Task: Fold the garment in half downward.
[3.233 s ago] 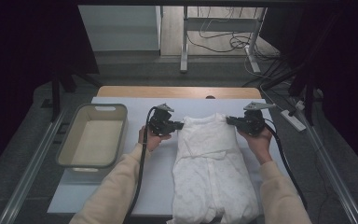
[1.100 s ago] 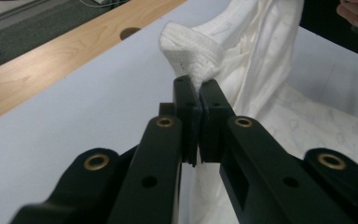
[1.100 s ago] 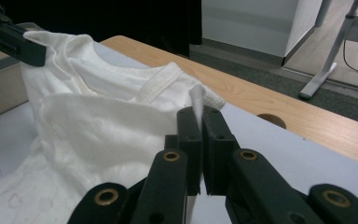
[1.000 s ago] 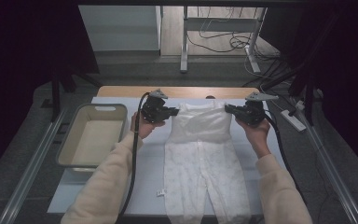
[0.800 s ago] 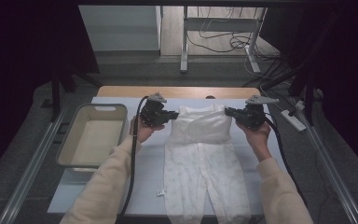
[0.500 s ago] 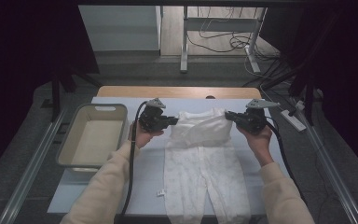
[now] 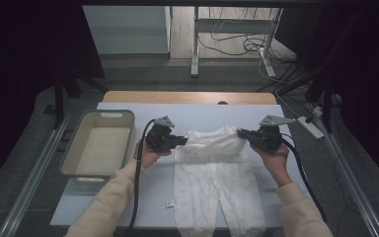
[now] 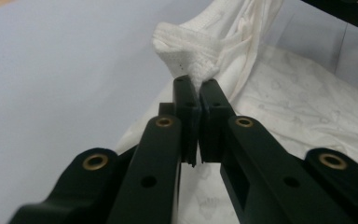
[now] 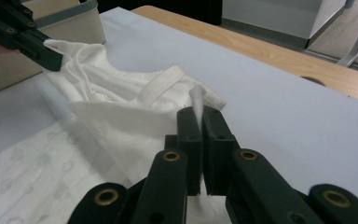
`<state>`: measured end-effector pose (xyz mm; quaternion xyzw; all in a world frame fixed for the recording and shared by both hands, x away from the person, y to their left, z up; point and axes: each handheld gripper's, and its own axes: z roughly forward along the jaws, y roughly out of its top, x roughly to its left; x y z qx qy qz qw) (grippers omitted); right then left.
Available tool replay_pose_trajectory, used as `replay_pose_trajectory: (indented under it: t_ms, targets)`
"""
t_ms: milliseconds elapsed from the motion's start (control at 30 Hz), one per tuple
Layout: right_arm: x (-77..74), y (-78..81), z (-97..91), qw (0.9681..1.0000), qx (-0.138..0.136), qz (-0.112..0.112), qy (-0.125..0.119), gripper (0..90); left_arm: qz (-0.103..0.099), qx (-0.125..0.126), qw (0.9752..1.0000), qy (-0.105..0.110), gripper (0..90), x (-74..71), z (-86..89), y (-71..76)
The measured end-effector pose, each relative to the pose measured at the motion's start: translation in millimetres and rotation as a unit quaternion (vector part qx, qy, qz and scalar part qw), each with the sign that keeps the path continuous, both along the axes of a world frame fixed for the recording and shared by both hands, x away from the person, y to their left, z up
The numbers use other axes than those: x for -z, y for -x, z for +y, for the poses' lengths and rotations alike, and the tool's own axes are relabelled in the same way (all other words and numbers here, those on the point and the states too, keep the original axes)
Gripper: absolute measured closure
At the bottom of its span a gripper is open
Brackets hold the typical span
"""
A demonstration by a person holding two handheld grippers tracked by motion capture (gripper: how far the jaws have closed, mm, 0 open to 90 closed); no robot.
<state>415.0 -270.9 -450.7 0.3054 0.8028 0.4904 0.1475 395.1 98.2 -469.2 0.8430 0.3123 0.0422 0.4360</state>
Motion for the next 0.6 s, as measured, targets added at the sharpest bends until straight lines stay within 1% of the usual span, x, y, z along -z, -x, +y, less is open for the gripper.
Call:
replay_pose_trajectory:
  t_ms: [100, 233, 467, 600]
  targets:
    - [4.5, 4.0, -1.4, 1.0, -0.002, 0.005, -0.001, 86.6, 0.002, 0.003, 1.0, -0.003, 86.5, 2.3, -1.2, 1.6]
    - [9.1, 7.1, -3.2, 0.9999, -0.004, 0.011, 0.001, 86.6, 0.006, 0.003, 1.0, -0.001, 86.5, 3.8, -1.4, 2.8]
    - [13.3, 8.3, -5.0, 0.9999, -0.006, 0.016, 0.005, 86.5, 0.008, 0.003, 1.0, 0.0, 86.5, 5.3, -2.1, 3.5]
    - [14.5, 9.7, -5.8, 0.9998, -0.007, 0.017, 0.001, 86.5, 0.008, 0.003, 1.0, 0.002, 86.5, 5.4, -2.4, 4.4]
